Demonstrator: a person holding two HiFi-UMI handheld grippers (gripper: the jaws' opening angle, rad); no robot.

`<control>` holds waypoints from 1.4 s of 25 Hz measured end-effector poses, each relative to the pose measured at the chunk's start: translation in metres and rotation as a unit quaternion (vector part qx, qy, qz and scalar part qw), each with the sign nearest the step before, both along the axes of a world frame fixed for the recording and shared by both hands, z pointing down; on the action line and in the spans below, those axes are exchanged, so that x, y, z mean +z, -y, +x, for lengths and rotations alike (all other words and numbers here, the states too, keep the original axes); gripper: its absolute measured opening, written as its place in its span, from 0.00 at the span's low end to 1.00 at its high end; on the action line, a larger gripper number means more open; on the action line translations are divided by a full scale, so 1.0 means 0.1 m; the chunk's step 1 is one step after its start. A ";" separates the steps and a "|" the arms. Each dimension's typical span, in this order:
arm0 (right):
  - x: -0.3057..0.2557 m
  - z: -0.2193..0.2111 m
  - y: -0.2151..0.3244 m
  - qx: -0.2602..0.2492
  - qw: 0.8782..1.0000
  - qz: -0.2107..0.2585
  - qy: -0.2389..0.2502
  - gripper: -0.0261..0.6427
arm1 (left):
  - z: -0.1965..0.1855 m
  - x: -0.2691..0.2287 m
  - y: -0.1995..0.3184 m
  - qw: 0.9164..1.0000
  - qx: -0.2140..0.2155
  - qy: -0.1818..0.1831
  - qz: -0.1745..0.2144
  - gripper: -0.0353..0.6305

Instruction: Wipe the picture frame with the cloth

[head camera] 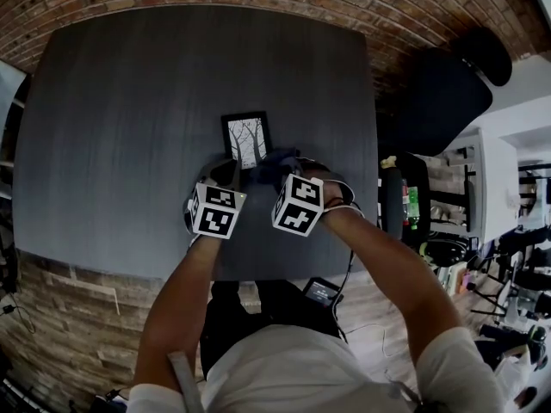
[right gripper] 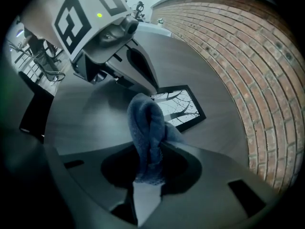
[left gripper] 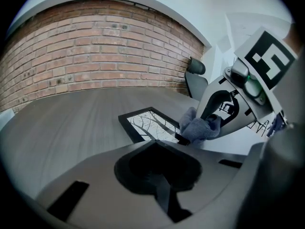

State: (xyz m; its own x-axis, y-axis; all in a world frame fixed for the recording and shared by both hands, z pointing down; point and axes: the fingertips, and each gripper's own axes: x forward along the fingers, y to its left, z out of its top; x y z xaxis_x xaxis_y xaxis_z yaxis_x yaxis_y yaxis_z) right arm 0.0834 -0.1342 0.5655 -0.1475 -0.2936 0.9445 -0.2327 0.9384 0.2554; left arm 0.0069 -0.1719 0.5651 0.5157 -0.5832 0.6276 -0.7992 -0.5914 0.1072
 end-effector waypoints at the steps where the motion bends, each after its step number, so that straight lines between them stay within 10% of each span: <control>1: 0.00 0.00 -0.04 -0.002 1.000 -0.002 0.001 0.19 | 0.00 0.00 0.00 1.000 -0.001 0.001 0.000 0.06; 23: -0.38 -0.63 -0.18 -0.128 0.989 0.075 0.029 0.19 | -0.30 -0.41 0.16 0.996 0.039 -0.074 -0.019 0.06; 28: -0.41 -0.84 -0.08 -0.155 0.982 0.102 0.029 0.19 | -0.58 -0.40 0.28 0.998 0.030 -0.057 -0.006 0.06; 35: -0.19 -1.25 0.02 -0.187 0.976 0.106 0.032 0.19 | -0.48 -0.30 0.39 0.992 0.123 -0.002 0.011 0.06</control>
State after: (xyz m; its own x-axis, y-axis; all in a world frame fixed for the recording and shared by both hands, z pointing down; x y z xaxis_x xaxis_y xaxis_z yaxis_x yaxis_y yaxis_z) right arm -0.0414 -0.1363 0.5466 -0.3392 -0.3952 0.8537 0.0945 0.8886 0.4489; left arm -0.0413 -0.2112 0.5349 0.6467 -0.4530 0.6137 -0.6298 -0.7710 0.0944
